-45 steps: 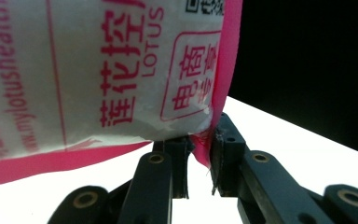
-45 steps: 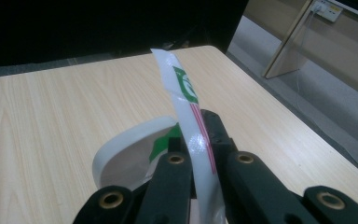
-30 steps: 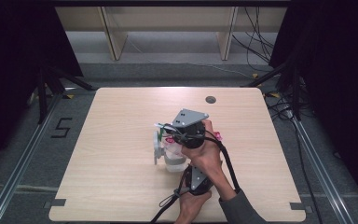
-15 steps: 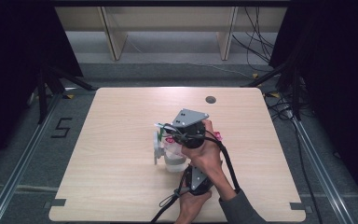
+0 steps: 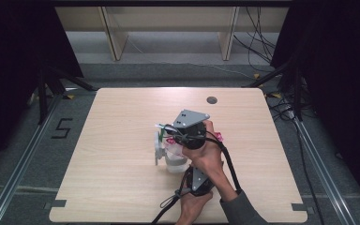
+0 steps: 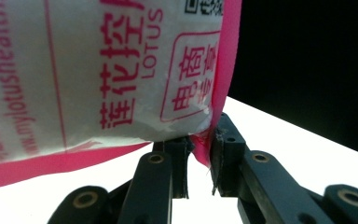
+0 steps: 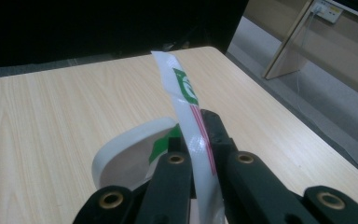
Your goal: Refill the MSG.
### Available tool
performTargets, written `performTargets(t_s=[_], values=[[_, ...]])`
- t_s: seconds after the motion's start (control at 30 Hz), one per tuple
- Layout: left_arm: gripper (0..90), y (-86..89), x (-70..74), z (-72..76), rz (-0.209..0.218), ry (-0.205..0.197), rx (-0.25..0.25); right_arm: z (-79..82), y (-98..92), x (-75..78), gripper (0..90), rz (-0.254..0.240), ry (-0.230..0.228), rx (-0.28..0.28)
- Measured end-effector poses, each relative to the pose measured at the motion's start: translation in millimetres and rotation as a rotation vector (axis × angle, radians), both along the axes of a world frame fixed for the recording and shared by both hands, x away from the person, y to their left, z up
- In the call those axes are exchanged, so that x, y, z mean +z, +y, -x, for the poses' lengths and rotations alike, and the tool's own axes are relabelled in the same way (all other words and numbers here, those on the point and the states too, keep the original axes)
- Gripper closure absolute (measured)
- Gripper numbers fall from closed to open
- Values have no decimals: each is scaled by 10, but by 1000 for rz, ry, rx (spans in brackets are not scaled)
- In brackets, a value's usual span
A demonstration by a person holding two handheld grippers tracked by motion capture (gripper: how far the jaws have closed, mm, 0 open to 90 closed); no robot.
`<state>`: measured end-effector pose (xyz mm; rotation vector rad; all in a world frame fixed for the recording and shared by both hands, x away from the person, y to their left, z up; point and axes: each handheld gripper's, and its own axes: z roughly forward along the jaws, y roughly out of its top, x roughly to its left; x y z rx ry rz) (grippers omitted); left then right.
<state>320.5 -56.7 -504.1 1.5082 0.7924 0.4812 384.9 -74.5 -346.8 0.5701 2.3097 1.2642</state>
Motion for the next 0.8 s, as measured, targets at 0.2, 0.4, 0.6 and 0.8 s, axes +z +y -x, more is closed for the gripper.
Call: performTargets(t_s=[0.2,0.4,0.6,0.8], values=[[782,0,1,2,1,-1,3,1,3,-2,898,1,-2,1],[782,3,1,1,1,-1,3,7,7,-3,898,3,1,2],[782,5,2,2,2,1,3,4,14,-1,898,8,-11,11],[782,-2,-4,-3,0,9,0,-3,19,-22,898,9,-1,2]])
